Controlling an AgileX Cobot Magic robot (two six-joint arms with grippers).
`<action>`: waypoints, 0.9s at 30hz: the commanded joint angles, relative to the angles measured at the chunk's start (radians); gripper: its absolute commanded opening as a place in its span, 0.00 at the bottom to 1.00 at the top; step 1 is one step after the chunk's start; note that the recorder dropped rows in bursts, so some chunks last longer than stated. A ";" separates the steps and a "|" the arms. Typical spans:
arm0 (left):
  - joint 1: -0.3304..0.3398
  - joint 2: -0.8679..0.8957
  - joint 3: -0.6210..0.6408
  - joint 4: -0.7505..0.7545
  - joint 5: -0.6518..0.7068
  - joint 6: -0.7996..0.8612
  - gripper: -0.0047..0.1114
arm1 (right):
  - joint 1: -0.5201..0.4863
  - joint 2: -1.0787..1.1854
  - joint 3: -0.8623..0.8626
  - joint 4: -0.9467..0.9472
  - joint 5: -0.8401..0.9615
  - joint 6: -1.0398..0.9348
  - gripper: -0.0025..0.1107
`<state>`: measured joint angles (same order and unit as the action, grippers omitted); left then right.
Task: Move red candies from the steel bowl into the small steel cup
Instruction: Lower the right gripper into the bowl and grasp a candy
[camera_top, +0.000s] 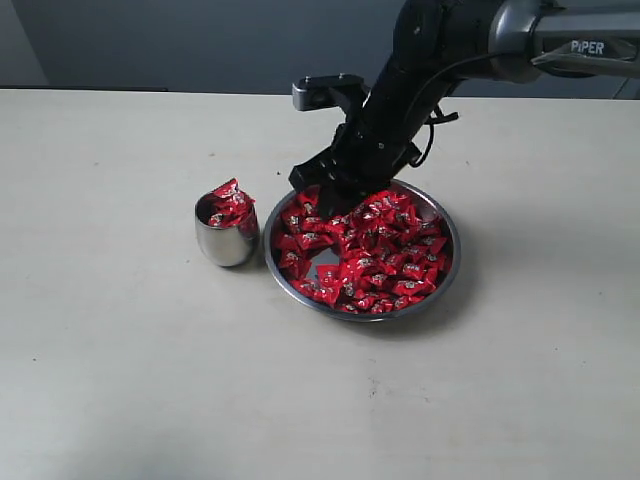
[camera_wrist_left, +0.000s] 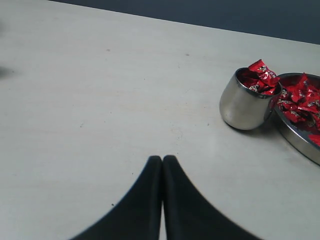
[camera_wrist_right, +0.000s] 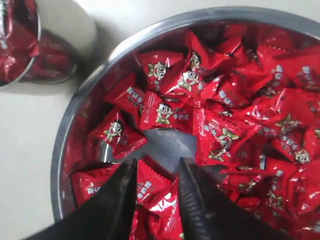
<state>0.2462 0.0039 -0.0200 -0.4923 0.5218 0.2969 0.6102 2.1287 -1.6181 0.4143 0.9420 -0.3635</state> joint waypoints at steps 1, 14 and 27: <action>0.002 -0.004 0.002 -0.001 -0.002 -0.002 0.04 | -0.002 0.044 0.005 0.049 -0.037 -0.002 0.32; 0.002 -0.004 0.002 -0.001 -0.004 -0.002 0.04 | 0.008 0.147 -0.078 0.057 -0.038 -0.002 0.38; 0.002 -0.004 0.002 -0.001 -0.007 -0.002 0.04 | 0.008 0.194 -0.083 0.046 -0.123 0.024 0.06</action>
<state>0.2462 0.0039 -0.0200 -0.4923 0.5218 0.2969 0.6186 2.3245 -1.6965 0.4725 0.8351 -0.3403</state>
